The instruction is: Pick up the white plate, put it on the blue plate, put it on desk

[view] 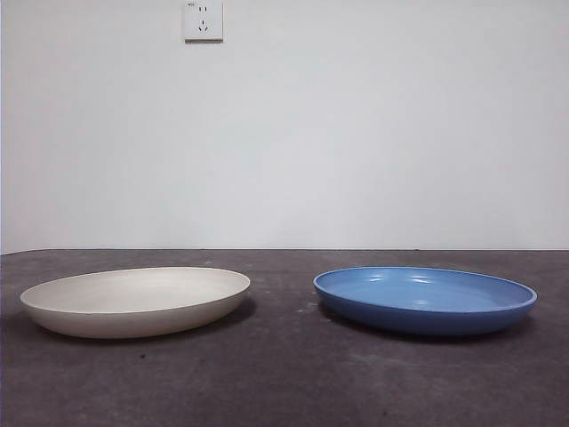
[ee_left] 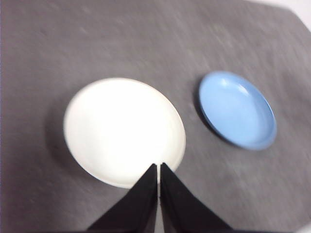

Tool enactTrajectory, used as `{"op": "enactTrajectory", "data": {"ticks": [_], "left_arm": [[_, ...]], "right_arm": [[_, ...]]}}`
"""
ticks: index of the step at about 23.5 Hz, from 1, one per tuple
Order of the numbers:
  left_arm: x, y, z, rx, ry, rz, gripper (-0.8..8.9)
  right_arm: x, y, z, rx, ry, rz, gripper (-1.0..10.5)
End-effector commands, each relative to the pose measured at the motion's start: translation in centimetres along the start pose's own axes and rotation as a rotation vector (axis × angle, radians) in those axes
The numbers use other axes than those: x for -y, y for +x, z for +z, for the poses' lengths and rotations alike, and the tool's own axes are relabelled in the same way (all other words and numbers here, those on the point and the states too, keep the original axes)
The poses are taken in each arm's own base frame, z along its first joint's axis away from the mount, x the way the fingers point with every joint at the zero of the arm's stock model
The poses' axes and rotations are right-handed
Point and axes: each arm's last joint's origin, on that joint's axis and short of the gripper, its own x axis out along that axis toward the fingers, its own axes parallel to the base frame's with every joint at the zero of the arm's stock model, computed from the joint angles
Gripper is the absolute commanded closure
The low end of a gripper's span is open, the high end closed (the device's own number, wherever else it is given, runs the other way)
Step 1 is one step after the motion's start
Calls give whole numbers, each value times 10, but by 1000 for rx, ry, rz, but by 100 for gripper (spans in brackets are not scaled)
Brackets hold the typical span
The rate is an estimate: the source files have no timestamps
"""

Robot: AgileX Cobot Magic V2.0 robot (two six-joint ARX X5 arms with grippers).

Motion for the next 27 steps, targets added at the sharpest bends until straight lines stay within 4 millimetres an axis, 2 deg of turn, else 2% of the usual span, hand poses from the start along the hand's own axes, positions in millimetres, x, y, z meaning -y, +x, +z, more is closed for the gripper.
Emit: {"op": "enactTrajectory", "data": {"ticks": [1,6,11,13,14,15,17,19,27], "left_arm": [[7,-2,6,-30,84,-75,804],[11,2,4,-93,119,-117,804],[13,2,4,-85,132,-124,800],[13,2,5,-82,132,-124,742],[13,2,5,-82,129,-124,675],[13,2,5,-83,127,-124,609],[13,2,5,-83,126,-124,442],[12,2,5,-82,123,-123,338],[11,4,6,-85,94,-102,335]], "right_arm": [[-2,1,3,-47,-50,27,939],[-4,7,-3,-142,-57,55,939],[-6,7,-4,-150,-65,67,939],[-6,7,-4,-150,-60,67,929],[-6,7,-4,-150,-61,66,899],[-6,7,-4,-150,-60,66,845],[-6,7,-4,-150,-53,64,659],[-6,7,-4,-150,-53,57,530],[-6,7,-3,-148,-52,57,521]]}}
